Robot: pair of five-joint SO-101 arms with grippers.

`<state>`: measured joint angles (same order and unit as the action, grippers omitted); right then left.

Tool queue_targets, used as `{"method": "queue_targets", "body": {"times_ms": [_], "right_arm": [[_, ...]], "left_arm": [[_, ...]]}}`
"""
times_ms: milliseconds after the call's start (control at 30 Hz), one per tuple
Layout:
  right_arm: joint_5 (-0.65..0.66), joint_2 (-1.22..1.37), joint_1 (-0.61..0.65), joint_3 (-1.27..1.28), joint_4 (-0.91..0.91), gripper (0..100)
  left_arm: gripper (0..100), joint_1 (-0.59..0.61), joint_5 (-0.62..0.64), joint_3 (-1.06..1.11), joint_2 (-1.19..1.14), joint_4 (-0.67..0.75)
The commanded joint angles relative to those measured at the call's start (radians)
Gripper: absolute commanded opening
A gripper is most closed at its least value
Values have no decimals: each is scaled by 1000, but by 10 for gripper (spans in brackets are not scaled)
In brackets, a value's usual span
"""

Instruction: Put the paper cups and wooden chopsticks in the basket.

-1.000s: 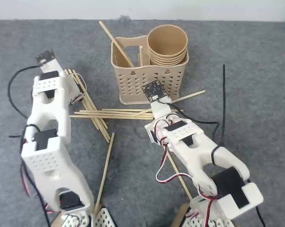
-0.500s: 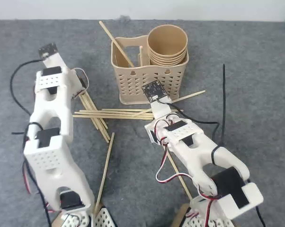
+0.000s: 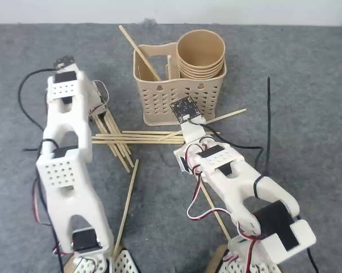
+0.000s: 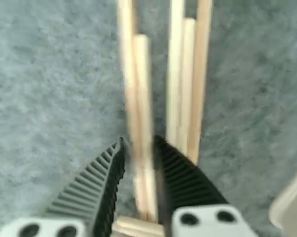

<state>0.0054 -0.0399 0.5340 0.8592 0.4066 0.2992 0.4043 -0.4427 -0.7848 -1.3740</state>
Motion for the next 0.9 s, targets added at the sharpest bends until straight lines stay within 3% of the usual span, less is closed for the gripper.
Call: {"method": "queue_targets", "body": {"times_ms": [0, 300, 667, 867], "right_arm": [[-5, -13, -16, -11, -15, 6], [-5, -13, -16, -11, -15, 6], [-5, -13, -16, -9, -15, 6], [-11, -15, -13, -6, -13, 6]], "left_arm": [[11, 25, -3, -15, 17, -32], [10, 17, -63, 308, 239, 192], [11, 9, -72, 1072, 913, 749], [11, -55, -74, 1486, 1254, 1172]]}}
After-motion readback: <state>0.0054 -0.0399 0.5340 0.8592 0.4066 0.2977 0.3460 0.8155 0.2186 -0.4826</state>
